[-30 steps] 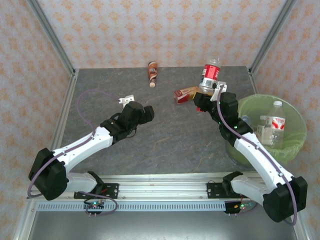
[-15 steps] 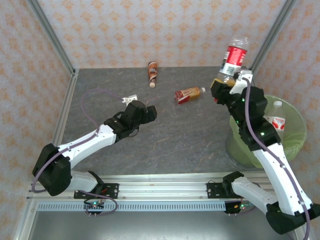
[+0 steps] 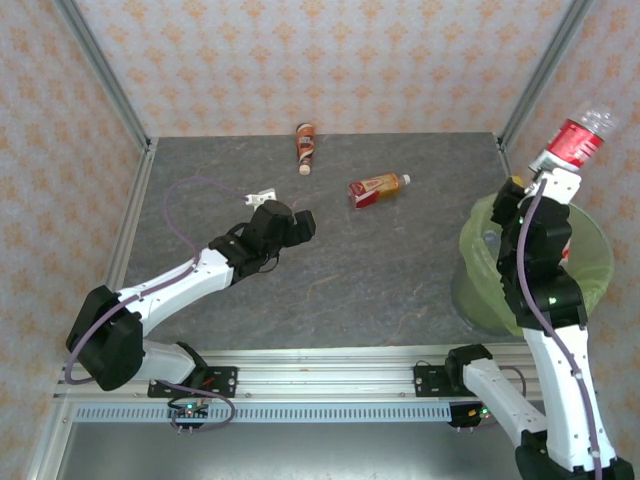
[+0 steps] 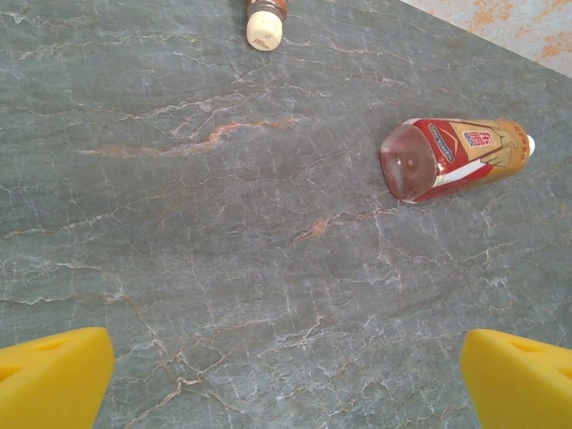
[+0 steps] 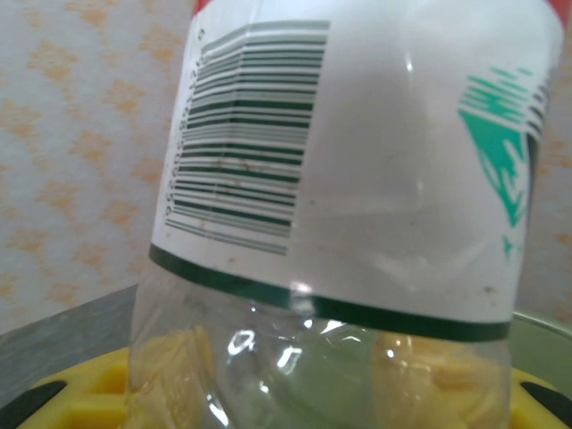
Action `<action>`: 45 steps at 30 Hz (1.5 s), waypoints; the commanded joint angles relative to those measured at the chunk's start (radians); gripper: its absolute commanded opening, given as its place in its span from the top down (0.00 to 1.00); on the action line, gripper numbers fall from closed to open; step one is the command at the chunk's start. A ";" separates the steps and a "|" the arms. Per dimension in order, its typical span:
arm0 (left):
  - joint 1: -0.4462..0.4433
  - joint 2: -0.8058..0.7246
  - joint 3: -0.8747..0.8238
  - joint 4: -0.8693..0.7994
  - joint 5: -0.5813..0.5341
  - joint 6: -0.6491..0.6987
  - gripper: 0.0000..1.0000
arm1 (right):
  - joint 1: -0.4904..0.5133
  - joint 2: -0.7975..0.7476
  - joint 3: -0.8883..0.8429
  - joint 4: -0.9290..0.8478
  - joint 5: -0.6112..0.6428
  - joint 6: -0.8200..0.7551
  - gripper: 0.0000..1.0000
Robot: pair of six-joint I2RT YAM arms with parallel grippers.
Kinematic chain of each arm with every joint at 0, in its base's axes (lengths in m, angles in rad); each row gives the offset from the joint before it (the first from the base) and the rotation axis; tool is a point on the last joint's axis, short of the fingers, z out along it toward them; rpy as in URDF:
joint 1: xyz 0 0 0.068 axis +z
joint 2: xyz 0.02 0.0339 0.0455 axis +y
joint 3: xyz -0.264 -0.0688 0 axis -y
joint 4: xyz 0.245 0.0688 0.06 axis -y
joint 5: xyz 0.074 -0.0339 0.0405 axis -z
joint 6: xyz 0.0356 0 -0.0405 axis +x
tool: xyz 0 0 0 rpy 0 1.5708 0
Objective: Put the plastic bottles in the bin
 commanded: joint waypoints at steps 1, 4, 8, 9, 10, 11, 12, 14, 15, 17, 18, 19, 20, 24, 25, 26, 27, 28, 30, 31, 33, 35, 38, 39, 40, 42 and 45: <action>0.006 0.003 0.020 0.007 -0.002 -0.007 0.00 | -0.036 -0.019 -0.039 -0.057 0.073 -0.020 1.00; 0.006 0.000 0.022 0.008 0.002 -0.008 0.00 | -0.047 -0.016 -0.067 -0.105 0.097 0.018 0.99; 0.006 -0.004 0.015 0.009 -0.003 -0.019 0.00 | -0.047 -0.031 -0.129 -0.129 0.027 0.079 0.83; 0.006 -0.003 0.013 0.010 -0.003 -0.019 0.00 | -0.047 -0.035 -0.149 -0.122 -0.002 0.080 0.74; 0.006 -0.003 0.015 0.010 -0.003 -0.019 0.00 | -0.046 -0.036 -0.165 -0.120 -0.031 0.081 0.63; 0.007 0.000 0.015 0.006 -0.003 -0.019 0.00 | -0.047 -0.033 -0.173 -0.124 -0.043 0.084 0.55; 0.006 0.003 0.021 0.000 -0.003 -0.016 0.00 | -0.047 -0.030 -0.173 -0.135 -0.046 0.093 0.44; 0.006 0.005 0.029 -0.009 -0.003 -0.012 0.00 | -0.046 -0.032 -0.171 -0.153 -0.030 0.102 0.24; 0.006 0.006 0.032 -0.010 -0.003 -0.011 0.00 | -0.047 -0.035 -0.171 -0.157 -0.014 0.106 0.16; 0.006 0.008 0.031 -0.004 -0.003 -0.012 0.00 | -0.047 -0.045 -0.161 -0.164 0.005 0.108 0.08; 0.006 0.013 0.034 -0.003 -0.003 -0.012 0.00 | -0.047 -0.049 -0.152 -0.170 0.009 0.110 0.08; 0.006 0.020 0.038 -0.001 0.000 -0.012 0.00 | -0.047 -0.051 -0.142 -0.176 0.017 0.114 0.08; 0.006 0.025 0.041 -0.001 0.004 -0.013 0.00 | -0.047 -0.054 -0.135 -0.181 0.028 0.119 0.08; 0.006 0.060 0.062 0.009 0.027 -0.016 0.00 | -0.046 -0.056 -0.109 -0.185 0.060 0.131 0.05; 0.006 0.066 0.066 0.011 0.033 -0.017 0.00 | -0.046 -0.053 -0.101 -0.187 0.055 0.137 0.05; 0.005 0.071 0.067 0.012 0.036 -0.018 0.00 | -0.047 -0.052 -0.095 -0.189 0.051 0.142 0.04; 0.005 0.077 0.071 0.014 0.039 -0.018 0.00 | -0.047 -0.048 -0.086 -0.192 0.051 0.149 0.03; 0.006 0.079 0.074 0.014 0.041 -0.018 0.00 | -0.047 -0.042 -0.076 -0.196 0.054 0.157 0.01; 0.006 0.082 0.075 0.015 0.041 -0.016 0.00 | -0.047 -0.025 -0.055 -0.206 0.052 0.161 0.00; 0.006 0.082 0.075 0.016 0.042 -0.016 0.00 | -0.047 -0.012 -0.042 -0.215 0.045 0.162 0.01; 0.006 0.081 0.074 0.012 0.039 -0.012 0.00 | -0.049 0.018 -0.017 -0.235 0.034 0.166 0.01; 0.005 0.078 0.071 0.012 0.036 -0.010 0.00 | -0.056 0.053 0.004 -0.258 0.035 0.175 0.01; 0.006 0.075 0.066 0.012 0.033 -0.009 0.00 | -0.081 0.095 0.032 -0.277 0.037 0.190 0.01; 0.005 0.074 0.064 0.011 0.033 -0.008 0.00 | -0.093 0.106 0.041 -0.278 0.025 0.190 0.01; 0.007 0.074 0.063 0.011 0.033 -0.009 0.00 | -0.110 0.114 0.050 -0.277 0.000 0.190 0.01; 0.006 0.074 0.062 0.012 0.032 -0.006 0.00 | -0.142 0.130 0.068 -0.278 -0.074 0.187 0.01; 0.006 0.073 0.057 0.013 0.029 -0.003 0.00 | -0.191 0.172 0.091 -0.297 -0.188 0.193 0.01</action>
